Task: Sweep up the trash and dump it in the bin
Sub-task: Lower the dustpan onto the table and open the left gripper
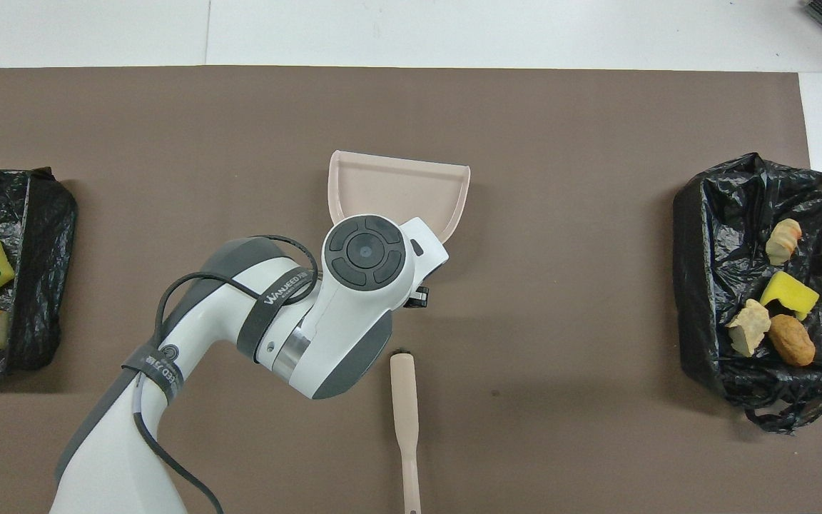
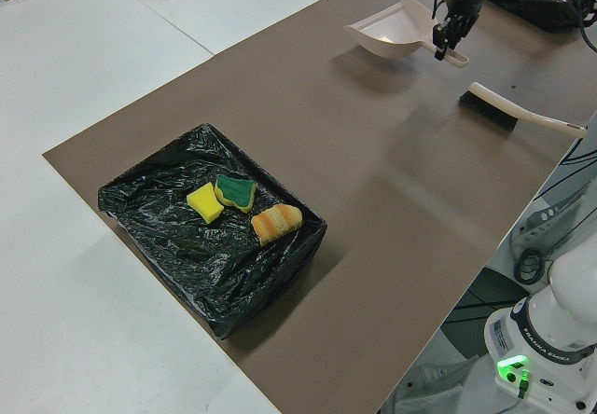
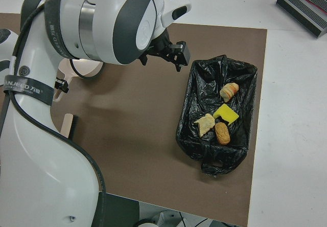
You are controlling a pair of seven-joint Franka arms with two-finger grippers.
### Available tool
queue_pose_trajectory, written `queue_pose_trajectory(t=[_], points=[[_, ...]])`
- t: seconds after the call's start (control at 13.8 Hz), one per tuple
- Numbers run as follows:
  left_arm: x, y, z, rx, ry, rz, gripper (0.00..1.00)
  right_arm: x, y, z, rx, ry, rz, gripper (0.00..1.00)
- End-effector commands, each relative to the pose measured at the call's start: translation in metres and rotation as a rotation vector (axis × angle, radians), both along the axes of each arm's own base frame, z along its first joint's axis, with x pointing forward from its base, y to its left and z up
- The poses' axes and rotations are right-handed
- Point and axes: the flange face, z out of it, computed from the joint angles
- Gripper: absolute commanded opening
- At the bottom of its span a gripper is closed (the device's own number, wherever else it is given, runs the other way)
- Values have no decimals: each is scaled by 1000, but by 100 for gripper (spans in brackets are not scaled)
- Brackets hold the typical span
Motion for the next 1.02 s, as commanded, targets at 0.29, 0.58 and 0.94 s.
queue_pose_trajectory(t=[0.29, 0.58, 0.94], points=[[-12, -24, -26, -4, 2, 98, 0, 13, 2, -2, 30, -26, -20, 100], [-17, -19, -39, 17, 24, 80, 3, 28, 2, -17, 20, 7, -20, 100], [-14, -12, -20, 12, 16, 92, 100, 42, 27, -14, 10, -26, 11, 100]])
